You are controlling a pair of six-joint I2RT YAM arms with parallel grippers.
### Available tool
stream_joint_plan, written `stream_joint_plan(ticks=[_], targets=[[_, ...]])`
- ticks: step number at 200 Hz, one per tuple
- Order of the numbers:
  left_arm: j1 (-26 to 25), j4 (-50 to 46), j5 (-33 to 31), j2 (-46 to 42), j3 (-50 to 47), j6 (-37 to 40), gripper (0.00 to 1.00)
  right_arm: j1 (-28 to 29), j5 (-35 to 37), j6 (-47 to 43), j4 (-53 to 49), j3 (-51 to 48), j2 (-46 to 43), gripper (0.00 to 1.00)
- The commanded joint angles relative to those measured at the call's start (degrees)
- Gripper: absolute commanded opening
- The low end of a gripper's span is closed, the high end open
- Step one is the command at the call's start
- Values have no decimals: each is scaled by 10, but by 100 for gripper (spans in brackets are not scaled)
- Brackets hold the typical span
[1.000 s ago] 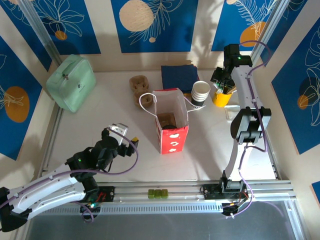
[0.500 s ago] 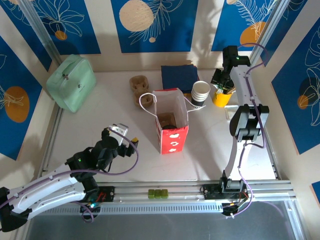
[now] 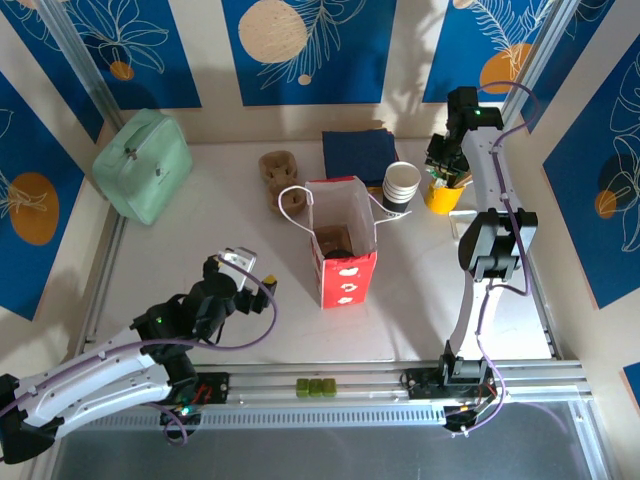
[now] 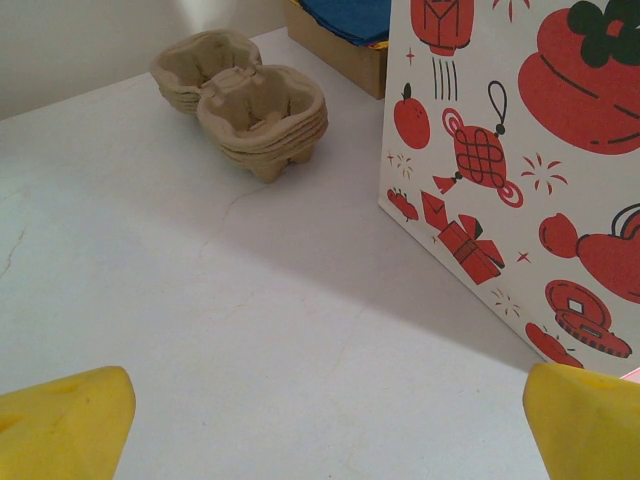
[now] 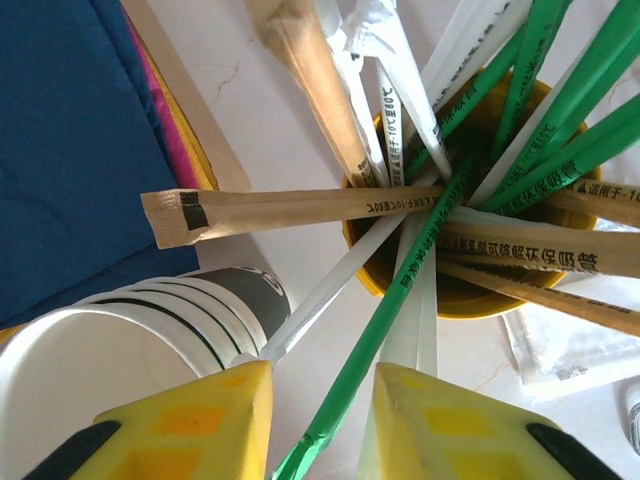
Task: Pack the takeout coffee
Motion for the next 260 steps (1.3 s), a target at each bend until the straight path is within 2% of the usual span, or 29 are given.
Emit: stream_joint_plan(ticks=[1,19,64,115,152,185,260], targets=[[1,-6,-4,-5,11,2,99,-3,-5,-3,-20,5,-7,33],[1,-5,-3,-5,10,1,99,-1,-12,-1,-21,-4,-18,34],[1,-6,-1,-3,11,-1,99,9,-19,-1,-27,-13,-40,46],[1,-11,1,-5,10,-7,99,24,7,-13,-40,-23,-45,51],[1,-16,0,-7,9,-12,99,35,34,-39,-51,-21,-37,51],[1,-15,1,-6,9,-16,99,37,62,-44,-70,-4,-20,44],[1,-18,0,-6,10,-19,99,34,74,-48,-66,5,-9,39]])
